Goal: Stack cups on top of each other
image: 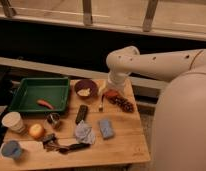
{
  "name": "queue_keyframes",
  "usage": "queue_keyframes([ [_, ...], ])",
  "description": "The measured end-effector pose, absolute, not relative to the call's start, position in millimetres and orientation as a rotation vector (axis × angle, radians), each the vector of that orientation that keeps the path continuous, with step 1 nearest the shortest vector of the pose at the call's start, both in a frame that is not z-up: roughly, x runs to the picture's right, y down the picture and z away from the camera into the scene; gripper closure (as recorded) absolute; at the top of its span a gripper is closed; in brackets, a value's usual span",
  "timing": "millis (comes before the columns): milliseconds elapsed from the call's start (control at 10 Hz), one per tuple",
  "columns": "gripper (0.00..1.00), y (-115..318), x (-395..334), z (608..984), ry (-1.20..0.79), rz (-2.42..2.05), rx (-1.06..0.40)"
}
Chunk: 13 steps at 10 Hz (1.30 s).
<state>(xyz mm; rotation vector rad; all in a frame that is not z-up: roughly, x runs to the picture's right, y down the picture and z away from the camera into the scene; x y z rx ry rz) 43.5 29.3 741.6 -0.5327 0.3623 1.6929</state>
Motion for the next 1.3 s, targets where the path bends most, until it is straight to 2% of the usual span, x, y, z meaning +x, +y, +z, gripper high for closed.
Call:
queue_keyframes([
  [400,0.2,54.3,-61.3,694.2,0.197,1.486,-0.692],
  [1000,0.2,54.0,-64.4,692.1,0.193,1.45,-0.695],
  [1300,0.2,44.2,-103.1,700.0,0.168,1.344,-0.696],
])
